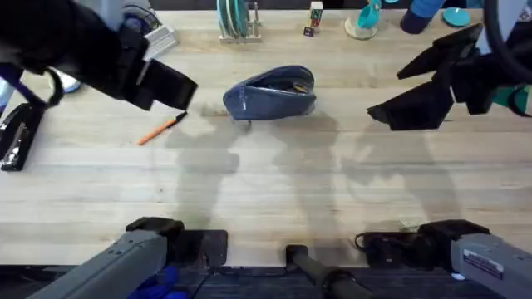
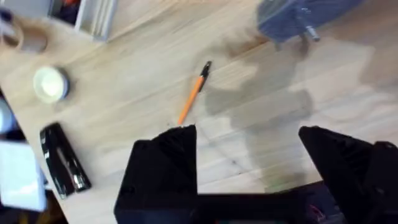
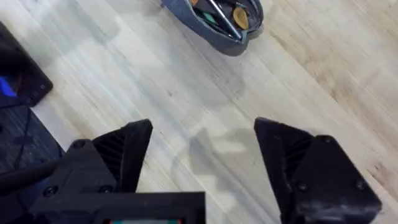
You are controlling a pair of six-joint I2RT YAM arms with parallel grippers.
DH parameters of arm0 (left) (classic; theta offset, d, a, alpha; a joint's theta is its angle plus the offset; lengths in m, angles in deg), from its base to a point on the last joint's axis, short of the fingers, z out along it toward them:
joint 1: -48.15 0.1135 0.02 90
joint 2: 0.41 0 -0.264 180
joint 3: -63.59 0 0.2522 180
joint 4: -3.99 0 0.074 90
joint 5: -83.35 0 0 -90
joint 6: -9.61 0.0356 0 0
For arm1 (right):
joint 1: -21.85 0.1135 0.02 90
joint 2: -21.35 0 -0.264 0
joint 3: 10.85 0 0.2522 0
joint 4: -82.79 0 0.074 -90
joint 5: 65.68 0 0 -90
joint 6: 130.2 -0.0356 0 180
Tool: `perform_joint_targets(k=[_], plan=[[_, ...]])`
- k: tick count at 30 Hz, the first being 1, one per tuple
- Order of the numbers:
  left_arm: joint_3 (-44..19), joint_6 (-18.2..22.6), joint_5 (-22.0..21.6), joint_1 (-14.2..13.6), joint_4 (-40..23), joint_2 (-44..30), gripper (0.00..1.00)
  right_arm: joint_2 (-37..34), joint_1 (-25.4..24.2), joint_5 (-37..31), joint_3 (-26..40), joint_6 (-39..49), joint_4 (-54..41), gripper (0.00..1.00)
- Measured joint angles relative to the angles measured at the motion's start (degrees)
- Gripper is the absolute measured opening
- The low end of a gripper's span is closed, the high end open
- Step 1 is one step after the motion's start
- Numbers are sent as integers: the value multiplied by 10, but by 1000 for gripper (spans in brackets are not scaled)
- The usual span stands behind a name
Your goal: Unzip the bag, pick up the pens from the table one at a time and place them inside, then zip the bag closed.
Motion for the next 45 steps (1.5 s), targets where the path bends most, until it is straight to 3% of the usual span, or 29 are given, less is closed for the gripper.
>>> perform_joint_targets(k=[5, 14, 24, 33, 39, 45], plan=[[3, 7, 2, 57, 1, 0, 994, 0, 0, 0, 0, 0, 0, 998], [68, 51, 4, 104, 11, 2, 993, 0, 0, 0, 0, 0, 0, 998], [148, 131, 6, 167, 72, 2, 993, 0, 0, 0, 0, 0, 0, 998], [208, 206, 41, 231, 137, 2, 992, 0, 0, 0, 0, 0, 0, 998], [221, 237, 58, 257, 170, -27, 993, 0, 0, 0, 0, 0, 0, 997], [222, 246, 64, 260, 194, -106, 993, 0, 0, 0, 0, 0, 0, 997]])
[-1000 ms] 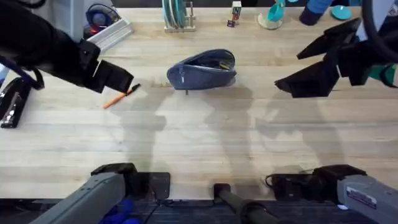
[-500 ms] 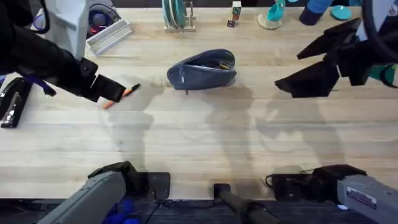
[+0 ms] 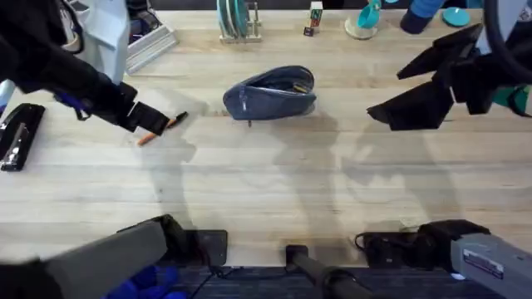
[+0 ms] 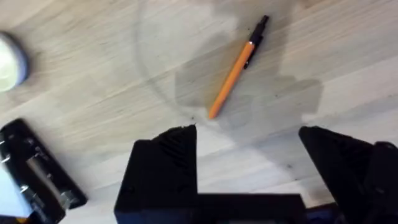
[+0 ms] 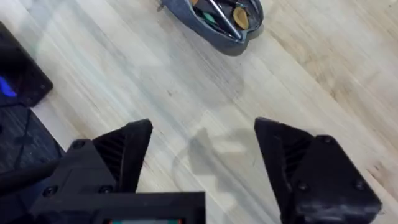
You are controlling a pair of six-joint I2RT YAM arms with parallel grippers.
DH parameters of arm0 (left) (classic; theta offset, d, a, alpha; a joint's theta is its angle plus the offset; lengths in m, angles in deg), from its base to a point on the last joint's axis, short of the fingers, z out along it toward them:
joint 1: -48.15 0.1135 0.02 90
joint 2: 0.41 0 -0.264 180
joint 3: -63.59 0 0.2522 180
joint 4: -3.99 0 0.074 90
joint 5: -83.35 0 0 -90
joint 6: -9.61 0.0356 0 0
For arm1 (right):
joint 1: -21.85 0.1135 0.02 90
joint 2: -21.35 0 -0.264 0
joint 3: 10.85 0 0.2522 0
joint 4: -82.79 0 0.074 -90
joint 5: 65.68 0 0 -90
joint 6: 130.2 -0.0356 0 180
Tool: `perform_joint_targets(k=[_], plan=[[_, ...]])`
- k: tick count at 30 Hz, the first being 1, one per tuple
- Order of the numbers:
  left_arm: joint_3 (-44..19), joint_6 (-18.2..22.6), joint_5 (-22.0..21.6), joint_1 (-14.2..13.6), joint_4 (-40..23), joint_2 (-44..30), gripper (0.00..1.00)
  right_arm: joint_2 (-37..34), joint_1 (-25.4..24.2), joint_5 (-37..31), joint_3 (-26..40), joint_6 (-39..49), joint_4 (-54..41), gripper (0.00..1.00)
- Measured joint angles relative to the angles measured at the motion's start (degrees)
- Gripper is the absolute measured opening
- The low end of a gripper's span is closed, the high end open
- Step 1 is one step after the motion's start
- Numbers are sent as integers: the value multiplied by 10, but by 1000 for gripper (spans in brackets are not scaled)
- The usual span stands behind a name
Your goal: Unzip the bag, pick up the pens from the table one at a time and place them inside, then zip the bag closed.
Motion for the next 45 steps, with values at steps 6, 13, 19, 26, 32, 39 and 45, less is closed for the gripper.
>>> perform_joint_targets(k=[6, 13, 19, 26, 32, 39, 45], plan=[[0, 4, 0, 0, 21, -73, 992, 0, 0, 0, 0, 0, 0, 998], [0, 21, -4, 2, 34, -140, 993, 0, 0, 0, 0, 0, 0, 998], [0, 30, -23, 4, 61, -184, 993, 0, 0, 0, 0, 0, 0, 998], [0, 33, -46, 4, 98, -210, 993, 0, 0, 0, 0, 0, 0, 998], [0, 16, -47, 4, 128, -222, 994, 0, 0, 0, 0, 0, 0, 998], [0, 5, -29, 7, 131, -234, 993, 0, 0, 0, 0, 0, 0, 998], [0, 0, -26, 8, 134, -234, 993, 0, 0, 0, 0, 0, 0, 998]])
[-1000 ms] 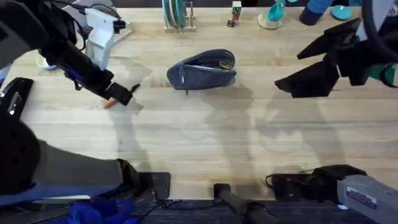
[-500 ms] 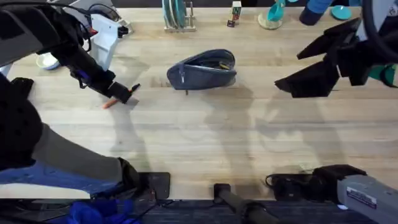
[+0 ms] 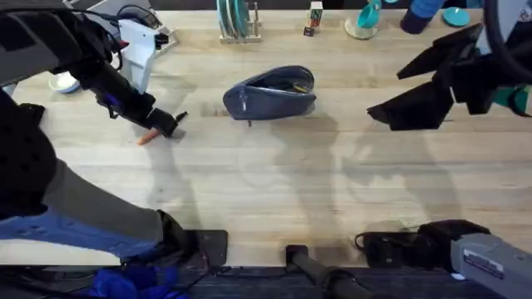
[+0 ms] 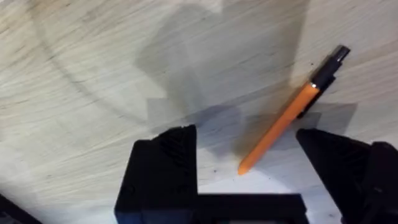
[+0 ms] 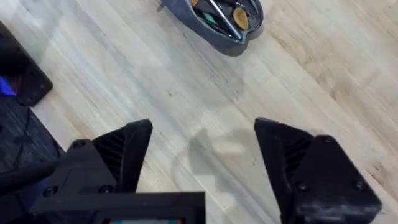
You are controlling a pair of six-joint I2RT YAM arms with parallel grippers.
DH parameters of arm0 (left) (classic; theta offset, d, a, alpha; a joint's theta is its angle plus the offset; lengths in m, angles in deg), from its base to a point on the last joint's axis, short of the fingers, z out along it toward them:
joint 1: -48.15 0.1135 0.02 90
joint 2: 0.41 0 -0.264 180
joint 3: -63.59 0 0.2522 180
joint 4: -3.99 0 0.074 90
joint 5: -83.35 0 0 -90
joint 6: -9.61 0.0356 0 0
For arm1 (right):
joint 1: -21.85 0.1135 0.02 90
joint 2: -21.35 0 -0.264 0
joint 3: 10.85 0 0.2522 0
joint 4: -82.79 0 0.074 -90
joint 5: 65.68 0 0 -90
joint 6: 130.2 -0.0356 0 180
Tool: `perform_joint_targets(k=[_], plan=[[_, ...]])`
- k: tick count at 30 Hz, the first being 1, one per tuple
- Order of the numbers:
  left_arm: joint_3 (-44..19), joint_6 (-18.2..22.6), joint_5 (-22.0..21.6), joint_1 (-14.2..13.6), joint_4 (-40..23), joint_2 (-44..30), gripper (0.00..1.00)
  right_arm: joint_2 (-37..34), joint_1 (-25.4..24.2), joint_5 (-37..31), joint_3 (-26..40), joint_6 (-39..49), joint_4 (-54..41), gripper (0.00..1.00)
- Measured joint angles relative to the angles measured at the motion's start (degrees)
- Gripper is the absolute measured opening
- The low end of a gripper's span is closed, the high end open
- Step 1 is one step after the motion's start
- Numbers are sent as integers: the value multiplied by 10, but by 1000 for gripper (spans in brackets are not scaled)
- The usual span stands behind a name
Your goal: Unzip the bag, pick up the pens from the table one at a time and place them inside, then zip the bag closed.
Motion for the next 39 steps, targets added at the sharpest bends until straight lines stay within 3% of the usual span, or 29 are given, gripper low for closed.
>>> perform_joint_targets(k=[6, 9, 12, 13, 39], plan=[[0, -1, 12, 0, -3, 0, 839, 0, 0, 0, 0, 0, 0, 998], [0, -5, 29, 0, -5, -2, 570, 0, 0, 0, 0, 0, 0, 998], [0, -8, 44, -1, -5, -3, 114, 0, 0, 0, 0, 0, 0, 998], [0, -8, 47, -1, -6, -3, 63, 0, 0, 0, 0, 0, 0, 998], [-5, -10, 76, 0, 5, -4, 43, 0, 0, 0, 0, 0, 0, 997]])
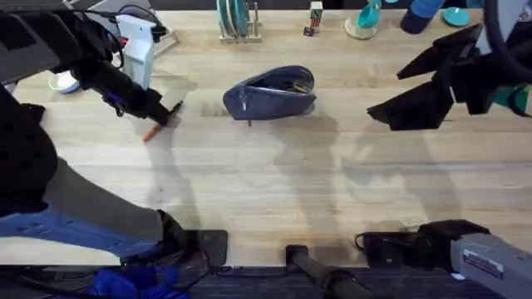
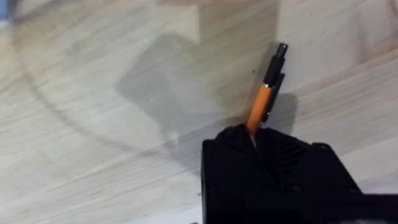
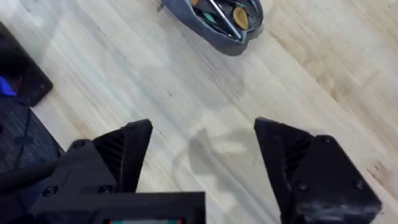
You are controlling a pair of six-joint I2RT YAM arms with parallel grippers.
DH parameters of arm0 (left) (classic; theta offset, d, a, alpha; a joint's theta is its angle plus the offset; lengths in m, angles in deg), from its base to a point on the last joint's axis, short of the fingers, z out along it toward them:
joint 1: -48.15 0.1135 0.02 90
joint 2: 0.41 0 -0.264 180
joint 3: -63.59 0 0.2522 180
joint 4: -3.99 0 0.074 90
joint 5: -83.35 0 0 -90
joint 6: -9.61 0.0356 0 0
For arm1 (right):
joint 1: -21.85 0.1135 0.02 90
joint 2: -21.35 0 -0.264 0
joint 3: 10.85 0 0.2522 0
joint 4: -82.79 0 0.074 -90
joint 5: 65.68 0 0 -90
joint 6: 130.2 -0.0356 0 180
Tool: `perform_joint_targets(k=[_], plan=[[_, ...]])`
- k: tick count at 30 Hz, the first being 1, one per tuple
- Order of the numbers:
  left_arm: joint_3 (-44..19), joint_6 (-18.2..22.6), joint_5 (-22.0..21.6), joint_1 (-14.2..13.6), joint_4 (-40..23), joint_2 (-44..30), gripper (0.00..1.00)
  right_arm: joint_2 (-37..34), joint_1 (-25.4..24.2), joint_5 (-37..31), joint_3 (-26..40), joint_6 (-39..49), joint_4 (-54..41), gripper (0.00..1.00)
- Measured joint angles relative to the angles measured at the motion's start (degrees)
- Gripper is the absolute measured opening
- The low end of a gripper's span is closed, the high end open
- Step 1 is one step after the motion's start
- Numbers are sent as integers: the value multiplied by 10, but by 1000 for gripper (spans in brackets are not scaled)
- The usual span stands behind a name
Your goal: Unzip the bag, pick up the pens from the table one at a time and place them inside, then zip the bag closed.
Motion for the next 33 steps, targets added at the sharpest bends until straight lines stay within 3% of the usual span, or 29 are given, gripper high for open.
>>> perform_joint_targets(k=[8, 19, 25, 33], plan=[[-29, 0, 12, -1, -5, 12, 42, 0, 0, 0, 0, 0, 0, 997], [-29, -6, 19, -8, -10, 147, 42, 0, 0, 0, 0, 0, 0, 998], [-30, -10, 24, -39, -28, 212, 40, 0, 0, 0, 0, 0, 0, 998], [-76, -38, 24, -106, -90, 247, 40, 0, 0, 0, 0, 0, 0, 997]])
